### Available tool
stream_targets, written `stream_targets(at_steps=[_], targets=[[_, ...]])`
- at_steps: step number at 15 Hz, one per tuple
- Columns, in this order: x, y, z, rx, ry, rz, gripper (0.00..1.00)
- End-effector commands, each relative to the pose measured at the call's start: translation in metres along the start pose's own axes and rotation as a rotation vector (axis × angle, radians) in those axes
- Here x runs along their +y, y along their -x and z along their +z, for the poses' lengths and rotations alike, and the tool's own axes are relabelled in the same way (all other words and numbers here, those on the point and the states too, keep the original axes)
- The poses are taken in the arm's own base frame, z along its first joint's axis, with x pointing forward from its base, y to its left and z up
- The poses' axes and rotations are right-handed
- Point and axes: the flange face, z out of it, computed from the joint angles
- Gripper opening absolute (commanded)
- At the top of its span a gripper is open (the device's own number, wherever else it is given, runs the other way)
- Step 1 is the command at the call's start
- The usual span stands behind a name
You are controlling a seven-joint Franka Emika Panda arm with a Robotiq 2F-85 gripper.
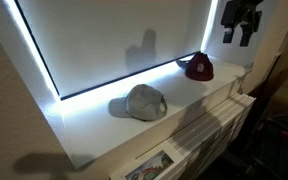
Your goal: Move the maroon cap to the left on the gray cup
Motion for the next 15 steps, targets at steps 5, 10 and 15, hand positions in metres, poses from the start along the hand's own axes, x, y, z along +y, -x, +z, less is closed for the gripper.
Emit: stream_targets(at_steps=[5, 10, 15], targets=[[0.0000, -0.0001, -0.0004, -0.001, 0.000, 0.000, 1.00], [0.0000, -0.0001, -0.0004, -0.001, 0.000, 0.000, 1.00], [-0.0031, -0.0076, -0.0055, 0.120, -0.149, 0.176, 1.00]])
